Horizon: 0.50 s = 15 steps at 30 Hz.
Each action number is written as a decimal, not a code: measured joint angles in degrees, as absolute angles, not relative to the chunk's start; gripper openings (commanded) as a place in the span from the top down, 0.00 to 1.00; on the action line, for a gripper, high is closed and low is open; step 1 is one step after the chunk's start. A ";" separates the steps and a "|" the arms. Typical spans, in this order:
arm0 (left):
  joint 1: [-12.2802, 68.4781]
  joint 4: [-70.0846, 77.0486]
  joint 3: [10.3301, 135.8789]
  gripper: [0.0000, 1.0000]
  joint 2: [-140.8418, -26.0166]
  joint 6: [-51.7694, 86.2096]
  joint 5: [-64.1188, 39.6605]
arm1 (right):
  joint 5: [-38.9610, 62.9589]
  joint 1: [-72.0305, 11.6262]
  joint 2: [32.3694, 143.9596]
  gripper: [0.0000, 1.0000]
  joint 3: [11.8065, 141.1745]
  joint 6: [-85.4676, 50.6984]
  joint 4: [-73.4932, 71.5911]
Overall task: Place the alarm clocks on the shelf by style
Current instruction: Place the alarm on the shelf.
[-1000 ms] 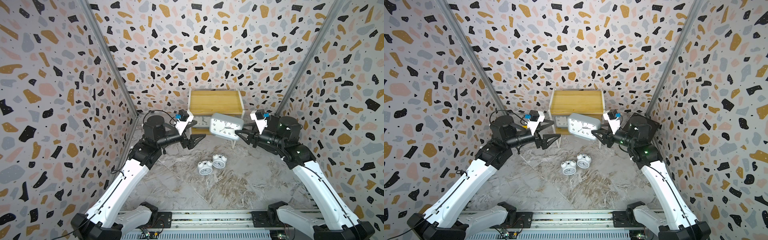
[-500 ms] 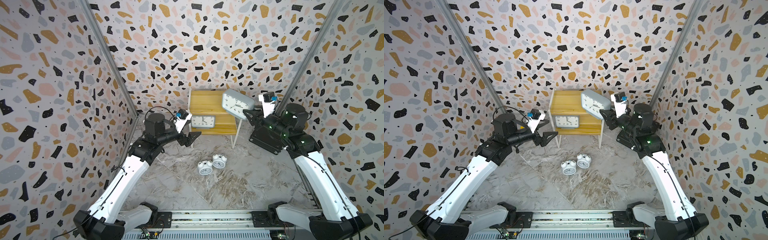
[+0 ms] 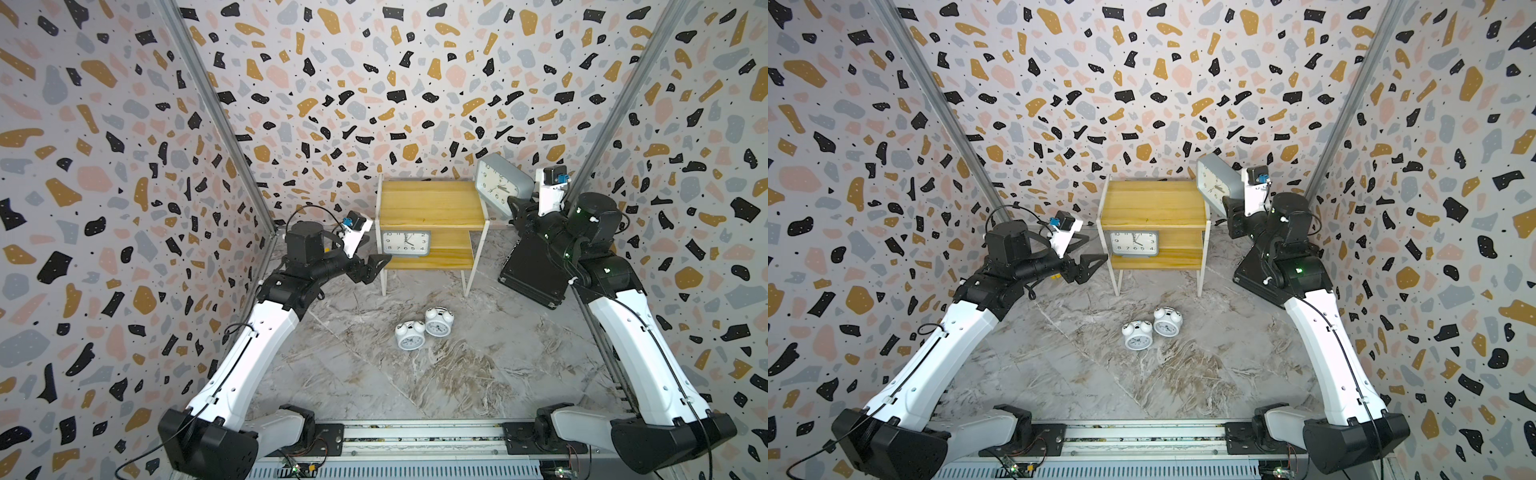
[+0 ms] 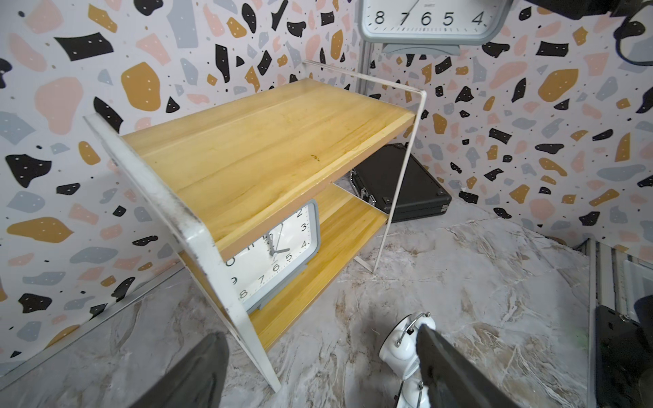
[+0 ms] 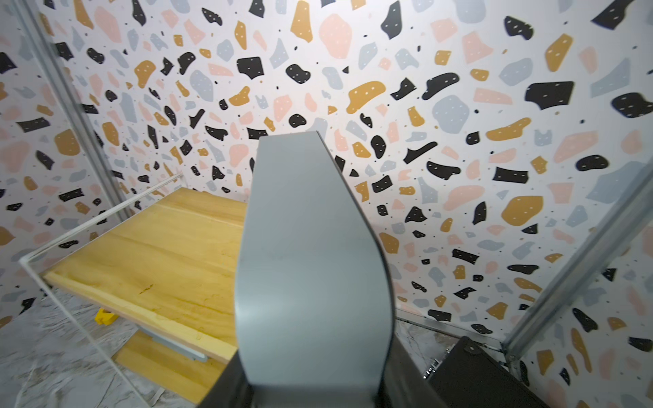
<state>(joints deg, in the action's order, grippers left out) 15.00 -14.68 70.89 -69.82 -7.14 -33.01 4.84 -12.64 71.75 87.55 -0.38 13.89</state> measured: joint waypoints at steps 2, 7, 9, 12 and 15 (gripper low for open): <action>14.22 -14.06 70.96 0.16 -70.98 -6.07 -32.88 | 3.92 -11.00 72.34 0.84 87.72 -0.67 13.91; 13.45 -12.03 71.05 0.18 -74.17 -4.32 -32.34 | 3.88 -7.01 74.06 0.83 87.64 -1.76 15.14; 13.45 -11.03 71.02 0.20 -74.89 -3.70 -31.92 | 4.89 -5.39 74.61 0.83 87.09 -2.20 15.40; 13.43 -8.62 70.85 0.23 -75.31 -2.90 -30.92 | 7.55 -3.20 75.11 0.83 85.93 -2.61 15.90; 13.28 -6.35 70.85 0.28 -76.18 -2.11 -30.96 | 11.44 -1.30 76.14 0.84 84.73 -2.63 15.90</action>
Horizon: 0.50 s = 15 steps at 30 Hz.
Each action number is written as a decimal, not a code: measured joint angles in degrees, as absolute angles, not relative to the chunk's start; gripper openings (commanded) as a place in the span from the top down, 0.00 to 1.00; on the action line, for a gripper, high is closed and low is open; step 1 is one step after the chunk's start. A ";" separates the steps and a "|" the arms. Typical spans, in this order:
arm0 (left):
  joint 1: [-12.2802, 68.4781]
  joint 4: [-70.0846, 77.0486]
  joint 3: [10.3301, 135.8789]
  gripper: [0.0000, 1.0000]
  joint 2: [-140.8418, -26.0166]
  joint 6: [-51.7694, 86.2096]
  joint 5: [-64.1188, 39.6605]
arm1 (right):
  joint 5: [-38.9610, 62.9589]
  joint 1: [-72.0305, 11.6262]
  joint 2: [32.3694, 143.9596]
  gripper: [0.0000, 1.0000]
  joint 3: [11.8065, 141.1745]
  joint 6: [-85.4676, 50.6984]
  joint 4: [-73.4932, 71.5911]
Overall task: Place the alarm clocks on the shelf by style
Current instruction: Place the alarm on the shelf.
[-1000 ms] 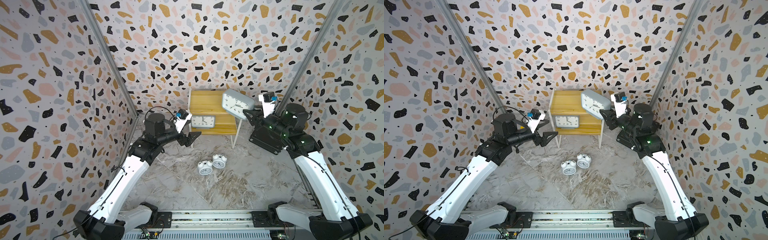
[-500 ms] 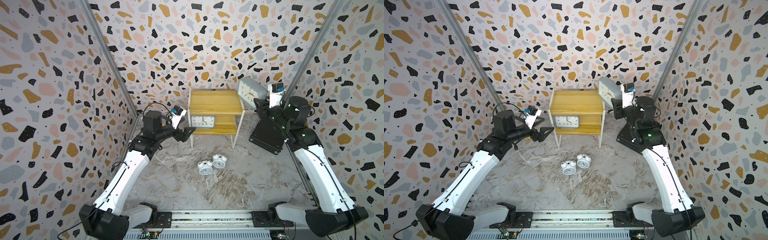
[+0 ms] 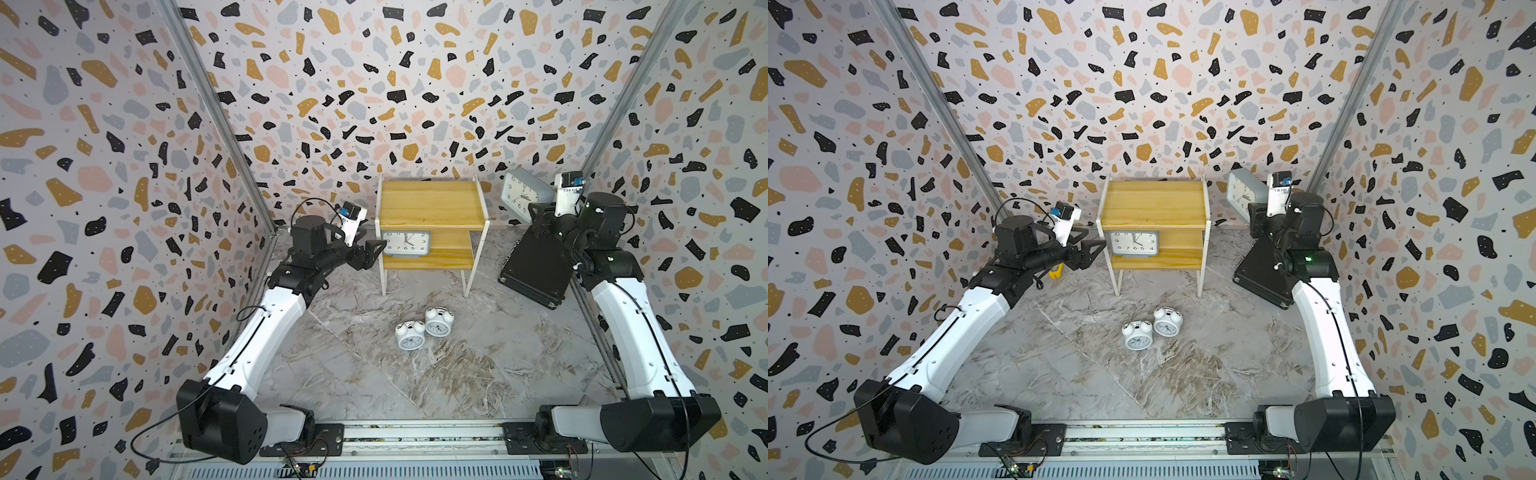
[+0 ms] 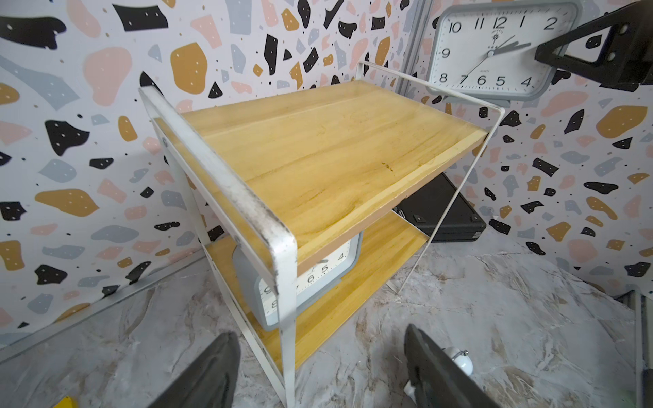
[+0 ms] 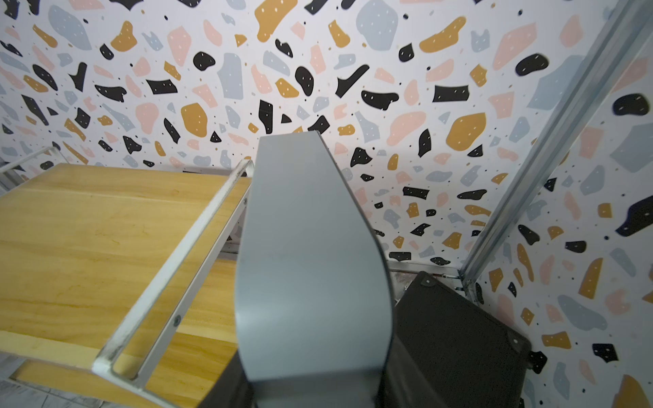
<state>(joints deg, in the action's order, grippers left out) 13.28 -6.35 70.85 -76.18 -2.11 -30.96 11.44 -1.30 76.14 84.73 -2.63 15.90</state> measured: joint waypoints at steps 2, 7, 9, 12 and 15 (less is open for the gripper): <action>13.26 -5.48 70.85 0.29 -77.19 -1.83 -30.94 | 14.22 -0.43 76.75 0.84 83.37 -2.44 15.59; 13.21 -5.02 70.85 0.33 -79.83 -1.43 -30.81 | 19.94 0.80 78.87 0.84 80.09 -1.78 15.92; 13.21 -4.99 70.85 0.35 -80.20 -1.28 -30.83 | 21.39 1.06 79.55 0.84 79.20 -1.65 15.86; 13.17 -4.56 70.85 0.41 -80.44 -1.10 -30.98 | 23.31 1.74 80.16 0.84 78.00 -1.41 15.88; 13.17 -3.99 70.85 0.45 -80.75 -0.91 -31.07 | 25.41 2.31 81.01 0.84 77.82 -0.95 15.77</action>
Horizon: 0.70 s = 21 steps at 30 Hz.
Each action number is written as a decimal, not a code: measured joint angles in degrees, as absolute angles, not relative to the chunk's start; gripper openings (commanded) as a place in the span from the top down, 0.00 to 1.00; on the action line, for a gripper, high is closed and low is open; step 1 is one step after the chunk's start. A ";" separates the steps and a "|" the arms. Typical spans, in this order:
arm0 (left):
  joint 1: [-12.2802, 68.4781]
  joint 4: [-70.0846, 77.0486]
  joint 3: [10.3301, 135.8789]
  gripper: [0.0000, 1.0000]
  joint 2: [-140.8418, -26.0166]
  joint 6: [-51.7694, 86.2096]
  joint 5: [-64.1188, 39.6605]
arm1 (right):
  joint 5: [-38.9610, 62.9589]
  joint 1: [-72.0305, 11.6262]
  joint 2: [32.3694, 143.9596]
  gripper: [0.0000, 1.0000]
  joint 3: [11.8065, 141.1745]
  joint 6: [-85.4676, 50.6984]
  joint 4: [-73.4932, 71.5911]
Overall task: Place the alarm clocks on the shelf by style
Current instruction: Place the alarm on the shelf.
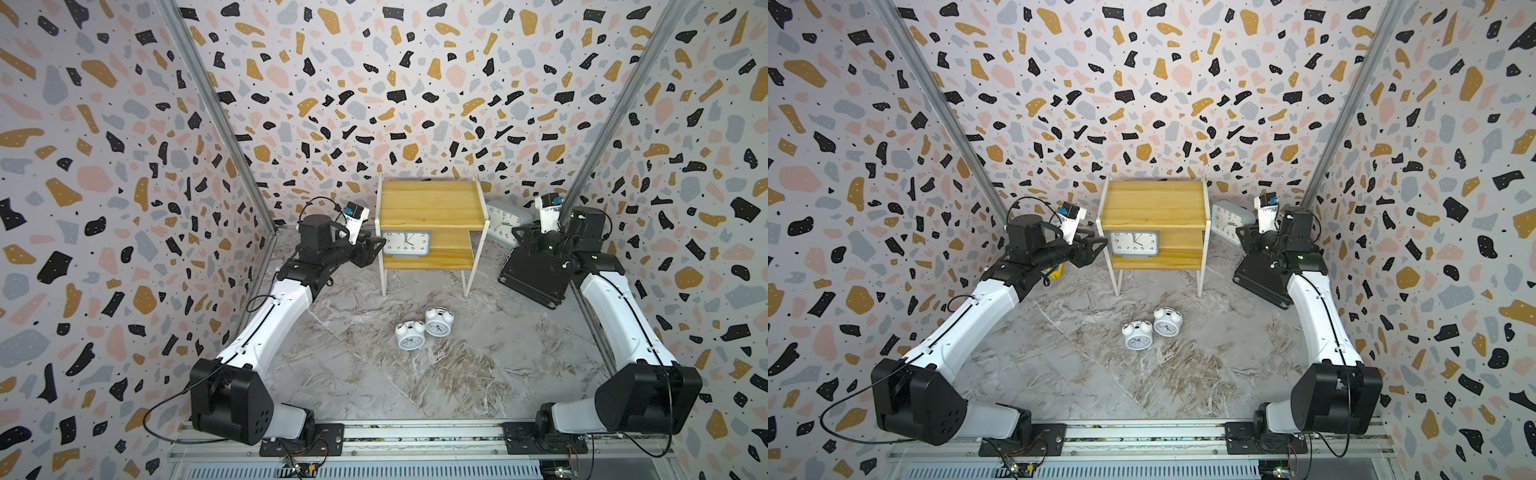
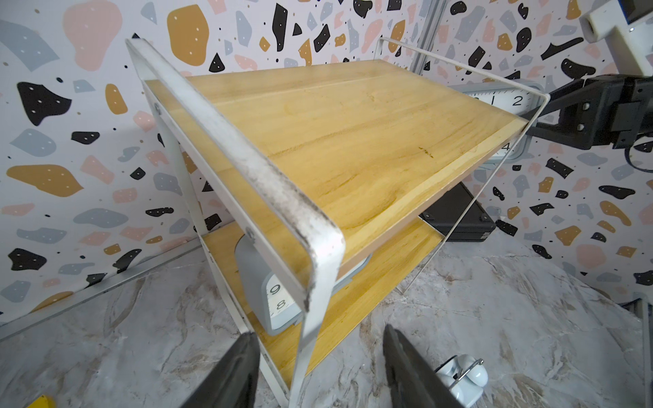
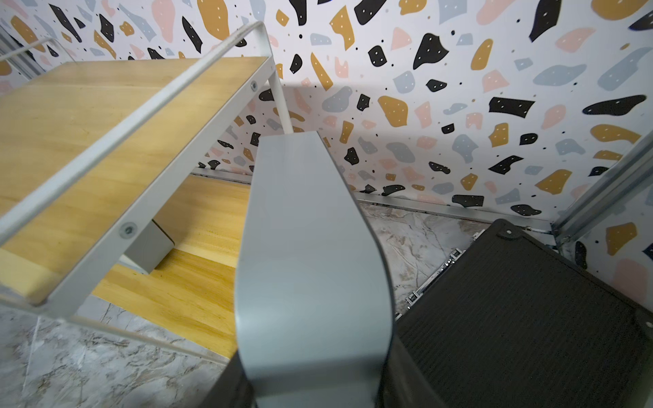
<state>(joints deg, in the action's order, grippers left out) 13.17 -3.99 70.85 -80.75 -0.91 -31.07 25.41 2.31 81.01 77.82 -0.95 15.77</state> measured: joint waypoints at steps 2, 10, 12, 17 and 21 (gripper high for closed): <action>13.17 -3.64 70.85 0.48 -81.25 -0.80 -31.05 | 26.74 2.42 81.58 0.84 77.84 -0.58 15.51; 13.17 -3.38 70.85 0.63 -84.09 -0.75 -31.14 | 30.81 2.55 83.61 0.84 77.84 2.20 14.92; 13.15 -3.38 70.85 0.69 -84.40 -0.71 -31.31 | 31.90 2.57 84.25 0.85 77.84 3.20 15.03; 13.13 -3.42 70.89 0.86 -84.77 -0.73 -32.14 | 34.33 2.70 86.94 0.86 78.81 5.32 16.01; 13.13 -3.38 71.00 0.88 -84.77 -2.61 -31.92 | 36.80 2.92 88.86 0.86 79.02 7.05 15.92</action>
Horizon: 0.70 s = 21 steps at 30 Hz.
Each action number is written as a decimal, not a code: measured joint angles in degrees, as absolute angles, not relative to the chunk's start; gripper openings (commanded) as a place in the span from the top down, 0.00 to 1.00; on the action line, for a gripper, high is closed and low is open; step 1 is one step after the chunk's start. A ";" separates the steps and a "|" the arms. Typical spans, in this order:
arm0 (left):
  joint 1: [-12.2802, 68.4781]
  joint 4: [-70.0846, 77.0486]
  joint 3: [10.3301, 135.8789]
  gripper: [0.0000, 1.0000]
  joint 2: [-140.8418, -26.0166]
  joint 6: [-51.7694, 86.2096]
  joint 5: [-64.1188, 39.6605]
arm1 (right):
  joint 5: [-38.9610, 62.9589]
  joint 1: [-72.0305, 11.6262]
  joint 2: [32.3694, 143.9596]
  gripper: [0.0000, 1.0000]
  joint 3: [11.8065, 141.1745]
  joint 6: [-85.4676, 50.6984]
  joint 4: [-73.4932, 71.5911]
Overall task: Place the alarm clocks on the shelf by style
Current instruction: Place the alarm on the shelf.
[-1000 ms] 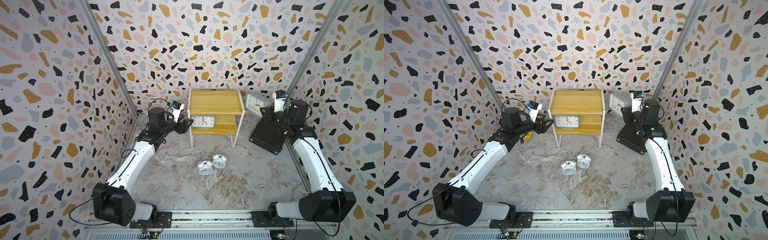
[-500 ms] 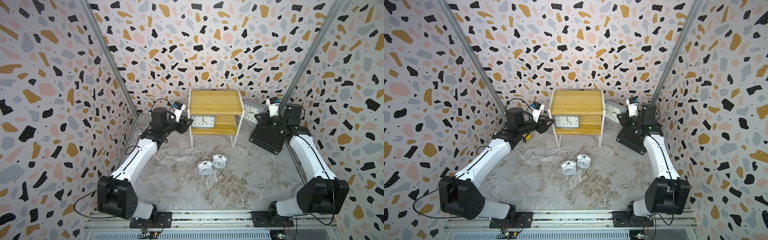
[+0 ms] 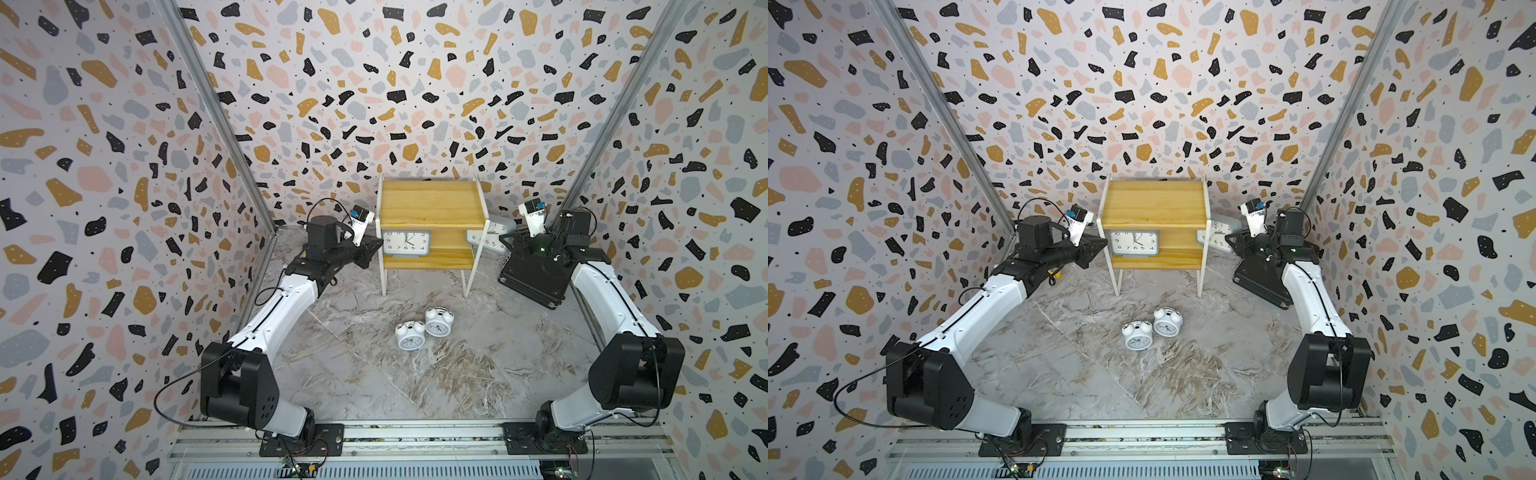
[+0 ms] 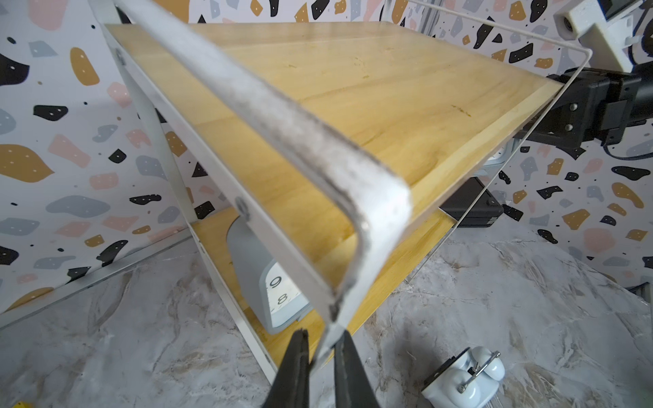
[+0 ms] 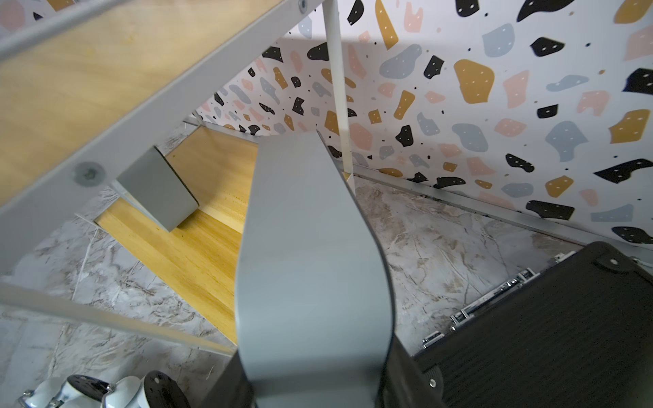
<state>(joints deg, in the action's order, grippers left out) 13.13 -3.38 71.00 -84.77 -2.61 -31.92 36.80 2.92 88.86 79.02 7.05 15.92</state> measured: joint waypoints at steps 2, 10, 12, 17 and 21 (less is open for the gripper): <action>13.10 -3.44 71.02 0.88 -84.77 -3.31 -31.88 | 38.04 2.96 89.62 0.87 79.02 8.01 15.79; 13.13 -4.27 71.31 0.88 -84.77 -6.52 -30.81 | 43.81 3.05 92.33 0.87 79.02 11.55 13.17; 13.13 -4.43 71.31 0.88 -84.77 -7.03 -30.65 | 45.87 3.05 92.90 0.87 79.02 12.12 11.90; 13.13 -5.06 71.66 0.88 -84.77 -7.88 -30.52 | 50.43 3.05 94.30 0.87 79.02 13.61 9.80; 13.06 -5.74 71.90 0.88 -84.77 -8.23 -30.57 | 53.87 3.05 95.46 0.87 79.02 15.07 8.64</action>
<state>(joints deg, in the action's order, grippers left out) 13.06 -5.74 71.90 -84.77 -8.23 -30.57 53.87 3.05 95.46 79.02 15.07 8.64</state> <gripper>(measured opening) 0.119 0.432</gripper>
